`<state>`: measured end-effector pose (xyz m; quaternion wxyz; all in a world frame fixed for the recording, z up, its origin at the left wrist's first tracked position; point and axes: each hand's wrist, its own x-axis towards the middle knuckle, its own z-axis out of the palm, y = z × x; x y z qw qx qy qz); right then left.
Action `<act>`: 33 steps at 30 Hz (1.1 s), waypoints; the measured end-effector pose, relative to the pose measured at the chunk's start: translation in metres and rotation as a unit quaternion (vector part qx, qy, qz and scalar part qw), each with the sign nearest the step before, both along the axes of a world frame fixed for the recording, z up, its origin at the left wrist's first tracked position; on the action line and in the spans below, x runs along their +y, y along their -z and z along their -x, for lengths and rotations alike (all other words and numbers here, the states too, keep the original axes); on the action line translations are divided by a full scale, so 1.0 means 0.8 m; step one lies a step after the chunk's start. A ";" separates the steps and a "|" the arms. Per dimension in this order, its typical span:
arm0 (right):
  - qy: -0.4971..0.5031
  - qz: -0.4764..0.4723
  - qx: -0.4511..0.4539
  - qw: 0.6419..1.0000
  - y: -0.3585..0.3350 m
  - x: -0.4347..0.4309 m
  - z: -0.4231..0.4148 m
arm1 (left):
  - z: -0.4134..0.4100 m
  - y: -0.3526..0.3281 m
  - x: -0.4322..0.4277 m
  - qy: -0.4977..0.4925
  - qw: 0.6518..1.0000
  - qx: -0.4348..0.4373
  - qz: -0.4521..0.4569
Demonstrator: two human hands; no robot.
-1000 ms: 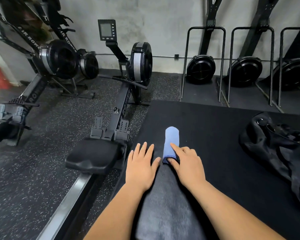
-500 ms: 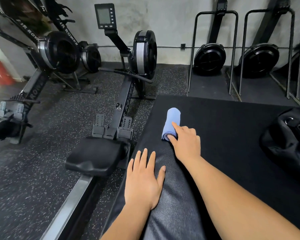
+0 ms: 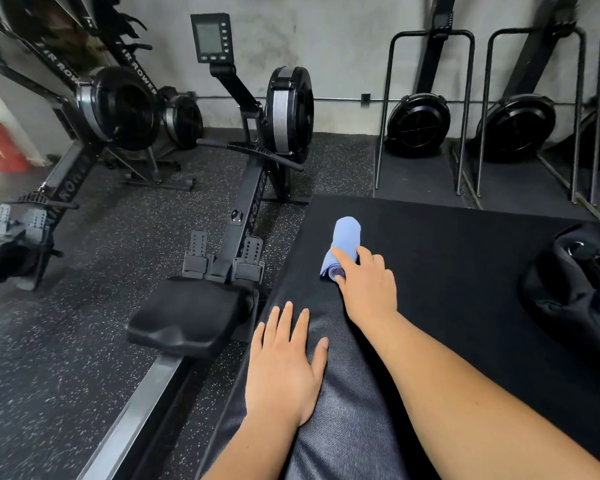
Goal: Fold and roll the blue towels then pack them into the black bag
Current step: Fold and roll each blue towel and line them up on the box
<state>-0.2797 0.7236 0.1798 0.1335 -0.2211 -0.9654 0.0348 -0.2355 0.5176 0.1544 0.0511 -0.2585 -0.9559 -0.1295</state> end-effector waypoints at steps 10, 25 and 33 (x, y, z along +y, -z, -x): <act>-0.011 0.011 -0.018 1.000 -0.013 -0.006 -0.003 | -0.003 0.000 -0.002 -0.004 1.000 -0.003 -0.009; -0.051 0.015 -0.125 0.991 -0.081 -0.054 -0.116 | -0.022 -0.019 -0.022 -0.034 0.994 -0.057 -0.091; -0.099 0.047 -0.146 0.983 -0.084 -0.130 -0.197 | -0.109 -0.029 -0.114 -0.090 0.986 -0.082 -0.111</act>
